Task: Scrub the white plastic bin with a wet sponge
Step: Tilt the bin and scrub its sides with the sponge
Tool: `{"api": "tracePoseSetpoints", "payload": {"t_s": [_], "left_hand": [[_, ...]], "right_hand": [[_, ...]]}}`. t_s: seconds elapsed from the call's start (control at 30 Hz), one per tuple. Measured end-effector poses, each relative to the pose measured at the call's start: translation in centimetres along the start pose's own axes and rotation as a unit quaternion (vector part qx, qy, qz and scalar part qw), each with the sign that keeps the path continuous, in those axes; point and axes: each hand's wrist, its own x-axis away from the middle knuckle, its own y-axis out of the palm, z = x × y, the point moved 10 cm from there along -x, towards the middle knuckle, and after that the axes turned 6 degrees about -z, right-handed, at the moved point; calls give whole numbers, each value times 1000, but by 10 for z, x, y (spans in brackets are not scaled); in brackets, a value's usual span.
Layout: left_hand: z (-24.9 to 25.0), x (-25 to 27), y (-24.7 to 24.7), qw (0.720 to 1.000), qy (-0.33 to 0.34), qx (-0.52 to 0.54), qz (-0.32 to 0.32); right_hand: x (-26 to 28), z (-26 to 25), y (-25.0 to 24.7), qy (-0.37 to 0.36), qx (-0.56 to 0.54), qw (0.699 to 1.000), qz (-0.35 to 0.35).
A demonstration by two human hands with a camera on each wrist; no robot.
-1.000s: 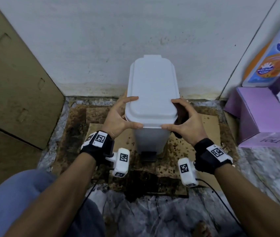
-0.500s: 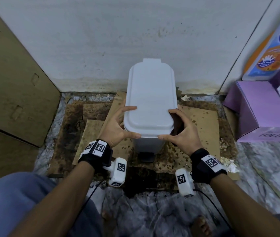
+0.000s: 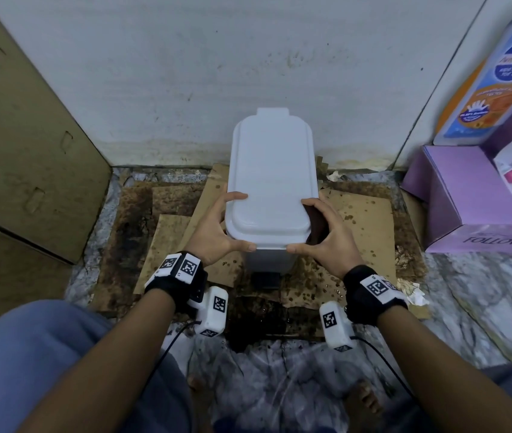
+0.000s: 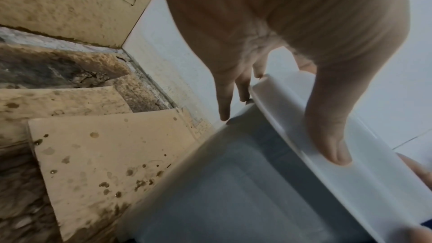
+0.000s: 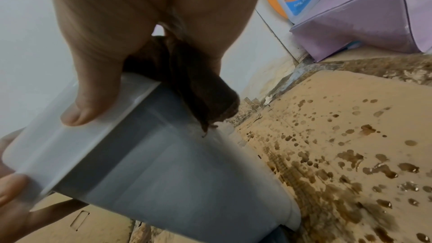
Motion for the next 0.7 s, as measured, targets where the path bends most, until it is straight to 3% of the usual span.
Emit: {"api": "tracePoseSetpoints", "payload": {"t_s": [0.23,0.43,0.57,0.7], "left_hand": [[16,3,-1,990,7,-142,18],[51,14,-3,967,13,-245,64],[86,27,10,975,52,-205,63],[87,30,45,997,-27,-68,-35]], "right_hand": [[6,-17,-9,6,71,997,-4],[21,-24,-22,46,107,993,36],[30,-50,-21,15,153,988,28],[37,-84,-10,-21,157,987,14]]}}
